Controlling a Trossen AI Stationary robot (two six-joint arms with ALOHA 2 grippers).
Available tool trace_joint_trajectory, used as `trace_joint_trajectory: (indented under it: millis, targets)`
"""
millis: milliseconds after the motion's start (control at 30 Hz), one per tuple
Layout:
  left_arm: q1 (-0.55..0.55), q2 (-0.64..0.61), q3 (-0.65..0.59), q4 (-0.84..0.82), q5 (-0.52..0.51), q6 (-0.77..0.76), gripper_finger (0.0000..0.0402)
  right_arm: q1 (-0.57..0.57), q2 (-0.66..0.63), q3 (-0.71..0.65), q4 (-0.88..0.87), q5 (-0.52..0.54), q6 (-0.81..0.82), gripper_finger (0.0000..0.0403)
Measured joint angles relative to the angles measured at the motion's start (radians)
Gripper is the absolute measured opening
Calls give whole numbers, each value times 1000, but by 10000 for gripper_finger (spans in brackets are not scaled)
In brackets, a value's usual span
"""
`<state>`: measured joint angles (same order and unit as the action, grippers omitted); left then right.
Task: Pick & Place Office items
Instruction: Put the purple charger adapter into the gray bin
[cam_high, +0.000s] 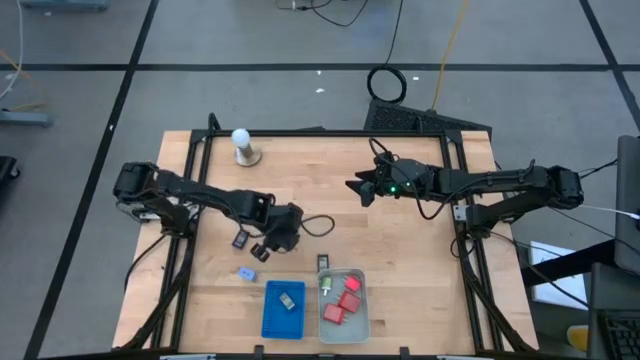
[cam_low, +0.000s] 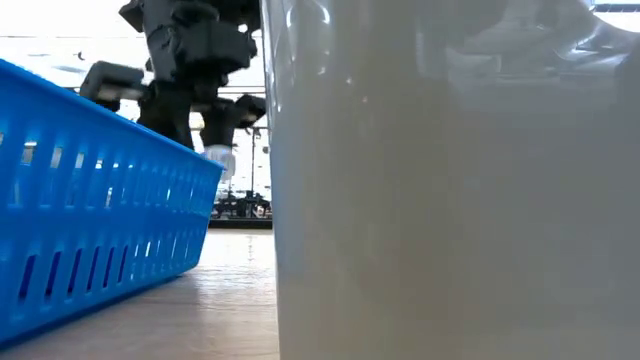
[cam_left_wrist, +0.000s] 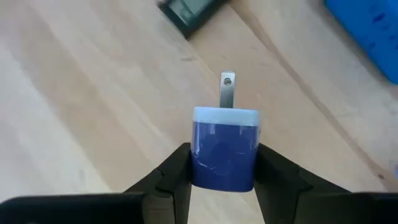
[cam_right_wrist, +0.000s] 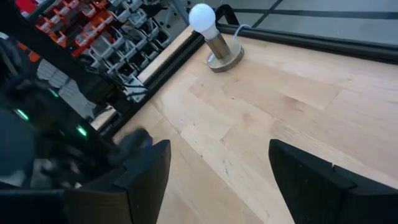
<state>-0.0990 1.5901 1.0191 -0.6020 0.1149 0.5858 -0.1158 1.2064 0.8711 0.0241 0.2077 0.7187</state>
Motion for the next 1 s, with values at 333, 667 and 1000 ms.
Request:
trace_joint_trajectory:
  millis: [333, 667, 1000]
  targets:
    - [-11, -132, 0, 33, 9, -62, 135, 0, 0, -37, 10, 4, 7, 265]
    - [-81, -144, 92, 128, 16, -125, 135, 0, 0, -162, 120, 5, 111, 265]
    - [-111, 4, 274, 144, 52, -146, 135, -11, 0, -251, 305, 30, 105, 265]
